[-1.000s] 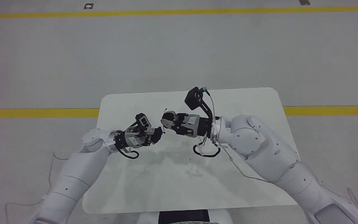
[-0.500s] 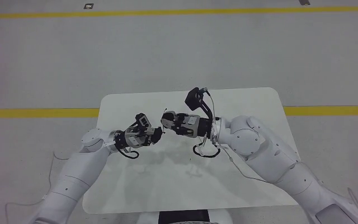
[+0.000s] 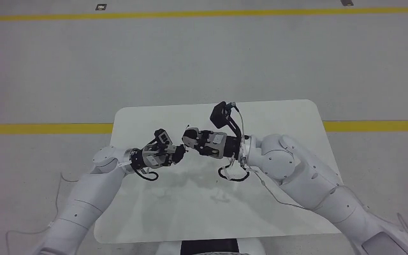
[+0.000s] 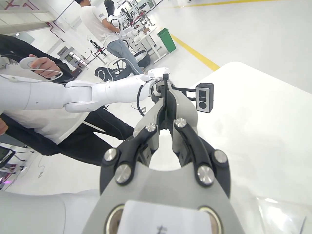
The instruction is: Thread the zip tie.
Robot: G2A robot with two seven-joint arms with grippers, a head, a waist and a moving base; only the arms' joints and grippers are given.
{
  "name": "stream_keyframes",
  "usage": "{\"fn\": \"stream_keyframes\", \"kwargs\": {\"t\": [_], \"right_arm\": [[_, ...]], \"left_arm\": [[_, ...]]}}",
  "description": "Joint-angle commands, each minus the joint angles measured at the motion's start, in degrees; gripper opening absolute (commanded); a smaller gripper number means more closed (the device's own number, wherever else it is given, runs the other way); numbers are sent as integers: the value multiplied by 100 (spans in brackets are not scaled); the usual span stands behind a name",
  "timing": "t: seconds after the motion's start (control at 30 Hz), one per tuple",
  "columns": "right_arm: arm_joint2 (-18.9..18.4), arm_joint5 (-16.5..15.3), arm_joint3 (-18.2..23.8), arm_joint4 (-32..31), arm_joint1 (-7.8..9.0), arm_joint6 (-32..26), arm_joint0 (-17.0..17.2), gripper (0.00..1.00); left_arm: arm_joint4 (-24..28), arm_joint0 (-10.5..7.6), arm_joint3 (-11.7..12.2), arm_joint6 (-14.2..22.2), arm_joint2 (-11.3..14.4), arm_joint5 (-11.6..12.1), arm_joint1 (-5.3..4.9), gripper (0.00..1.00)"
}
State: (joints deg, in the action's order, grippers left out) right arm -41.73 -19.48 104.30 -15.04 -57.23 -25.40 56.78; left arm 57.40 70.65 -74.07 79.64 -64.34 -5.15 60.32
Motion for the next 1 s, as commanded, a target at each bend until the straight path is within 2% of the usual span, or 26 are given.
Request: {"fn": "stream_keyframes", "kwargs": {"t": [0.0, 0.3, 0.73, 0.97], "right_arm": [[24, 0, 9, -29, 12, 46, -20, 0], [232, 0, 259, -299, 114, 272, -166, 0], [232, 0, 259, -299, 114, 272, -166, 0], [67, 0, 399, -965, 146, 377, -43, 0]], "left_arm": [[0, 0, 0, 0, 0, 0, 0, 0], [0, 0, 0, 0, 0, 0, 0, 0], [0, 0, 0, 0, 0, 0, 0, 0], [0, 0, 0, 0, 0, 0, 0, 0]]}}
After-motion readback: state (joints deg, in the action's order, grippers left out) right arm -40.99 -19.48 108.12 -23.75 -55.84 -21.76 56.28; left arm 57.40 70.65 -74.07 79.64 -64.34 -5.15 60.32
